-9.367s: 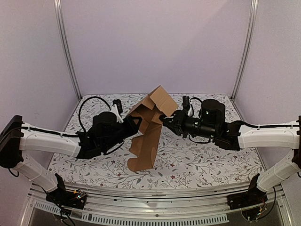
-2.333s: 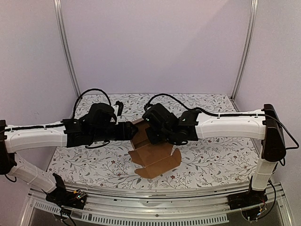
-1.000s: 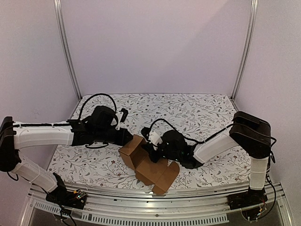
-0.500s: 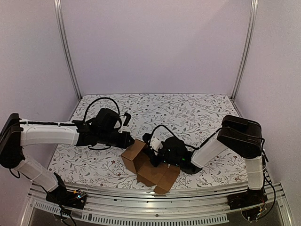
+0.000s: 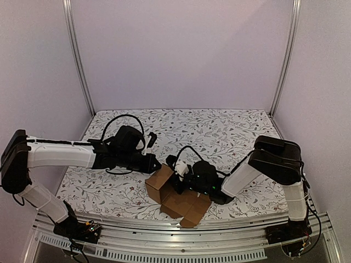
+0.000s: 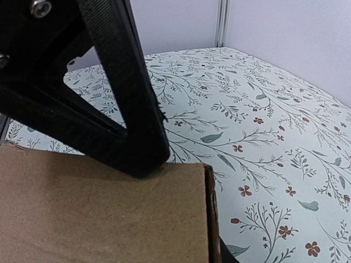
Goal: Fold the paper box
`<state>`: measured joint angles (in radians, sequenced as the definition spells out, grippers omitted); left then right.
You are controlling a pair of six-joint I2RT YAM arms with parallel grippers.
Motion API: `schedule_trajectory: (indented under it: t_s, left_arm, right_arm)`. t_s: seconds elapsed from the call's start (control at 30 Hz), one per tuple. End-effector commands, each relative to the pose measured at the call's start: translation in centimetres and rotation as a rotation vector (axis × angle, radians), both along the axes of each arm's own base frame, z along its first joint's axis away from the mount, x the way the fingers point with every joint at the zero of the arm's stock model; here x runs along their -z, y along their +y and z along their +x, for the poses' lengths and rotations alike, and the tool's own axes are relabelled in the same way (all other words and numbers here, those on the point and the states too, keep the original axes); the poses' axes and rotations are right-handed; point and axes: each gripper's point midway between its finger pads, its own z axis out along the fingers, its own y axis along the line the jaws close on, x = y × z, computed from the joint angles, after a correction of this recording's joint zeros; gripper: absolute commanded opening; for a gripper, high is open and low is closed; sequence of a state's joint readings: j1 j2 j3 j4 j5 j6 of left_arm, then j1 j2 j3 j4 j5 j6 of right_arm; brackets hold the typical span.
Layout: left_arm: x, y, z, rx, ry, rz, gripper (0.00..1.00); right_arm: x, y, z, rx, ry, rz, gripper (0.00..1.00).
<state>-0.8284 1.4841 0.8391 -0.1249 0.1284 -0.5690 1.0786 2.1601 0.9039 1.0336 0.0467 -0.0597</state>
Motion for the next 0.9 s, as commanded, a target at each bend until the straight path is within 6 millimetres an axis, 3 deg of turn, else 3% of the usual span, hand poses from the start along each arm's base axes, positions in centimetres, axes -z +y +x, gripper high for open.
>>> schedule_trajectory:
  t_s: [0.0,0.13,0.17,0.5,0.53,0.6,0.63,0.8,0.87]
  left_arm:
    - [0.7,0.0,-0.7,0.018,0.035,0.033,0.08]
    - [0.8,0.1,-0.8,0.016,0.038,0.041,0.08]
    - [0.9,0.1,-0.8,0.016,0.040,0.042,0.08]
    - [0.7,0.0,-0.9,0.016,0.046,0.032,0.09]
    - [0.7,0.0,-0.9,0.015,0.048,0.031,0.09]
    - [0.7,-0.1,-0.9,0.015,0.051,0.029,0.09]
    - [0.7,-0.1,-0.9,0.016,0.053,0.028,0.09]
    - [0.7,-0.1,-1.0,0.018,0.057,0.028,0.09]
    - [0.7,-0.1,-1.0,0.017,0.057,0.027,0.09]
  right_arm:
    - [1.0,0.2,0.4,0.021,0.006,0.009,0.22]
    - [1.3,0.2,0.6,0.031,0.007,0.004,0.01]
    - [1.5,0.2,0.6,0.028,0.008,0.000,0.00]
    - [2.0,0.3,0.5,0.021,0.011,-0.013,0.00]
    - [2.0,0.3,0.5,0.020,0.013,-0.012,0.03]
    - [2.0,0.4,0.6,0.023,0.018,-0.006,0.22]
    - [2.0,0.5,0.6,0.024,0.021,-0.002,0.25]
    - [2.0,0.8,0.8,0.031,0.025,0.007,0.24]
    - [2.0,0.8,0.9,0.034,0.022,0.008,0.15]
